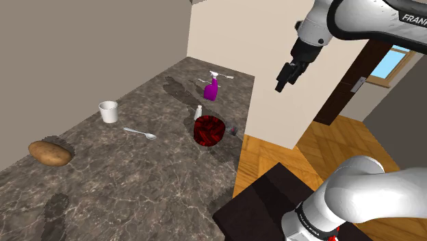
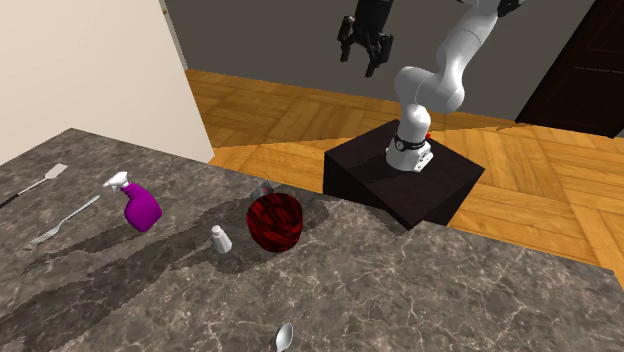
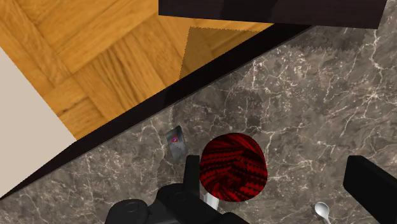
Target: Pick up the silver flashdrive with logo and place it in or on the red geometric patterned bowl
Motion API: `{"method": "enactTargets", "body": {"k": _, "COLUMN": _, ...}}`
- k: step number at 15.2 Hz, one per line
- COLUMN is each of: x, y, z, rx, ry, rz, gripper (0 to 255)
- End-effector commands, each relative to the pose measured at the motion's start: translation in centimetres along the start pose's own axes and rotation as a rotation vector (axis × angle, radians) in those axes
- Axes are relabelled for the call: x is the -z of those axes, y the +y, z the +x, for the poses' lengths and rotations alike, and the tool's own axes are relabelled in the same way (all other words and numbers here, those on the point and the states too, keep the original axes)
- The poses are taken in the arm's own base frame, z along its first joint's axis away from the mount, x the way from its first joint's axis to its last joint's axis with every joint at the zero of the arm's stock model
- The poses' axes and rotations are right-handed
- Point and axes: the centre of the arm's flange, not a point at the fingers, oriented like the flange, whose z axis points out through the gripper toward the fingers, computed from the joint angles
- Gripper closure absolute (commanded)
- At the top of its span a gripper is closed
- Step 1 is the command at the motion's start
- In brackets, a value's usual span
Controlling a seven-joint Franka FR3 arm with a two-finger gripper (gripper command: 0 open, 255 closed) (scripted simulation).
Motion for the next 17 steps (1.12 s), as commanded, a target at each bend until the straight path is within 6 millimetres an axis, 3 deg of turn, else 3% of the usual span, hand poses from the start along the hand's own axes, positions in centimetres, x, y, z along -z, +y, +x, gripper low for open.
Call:
{"method": "enactTargets", "body": {"k": 1, "x": 0.0, "y": 0.0, "z": 0.0, "rx": 0.000, "ry": 0.000, "rz": 0.000, "gripper": 0}}
{"method": "enactTargets", "body": {"k": 9, "x": -7.7, "y": 8.0, "z": 5.0, "rx": 0.039, "ry": -0.033, "rz": 0.136, "gripper": 0}}
{"method": "enactTargets", "body": {"k": 17, "x": -16.6, "y": 14.6, "z": 10.0, "rx": 0.078, "ry": -0.066, "rz": 0.273, "gripper": 0}}
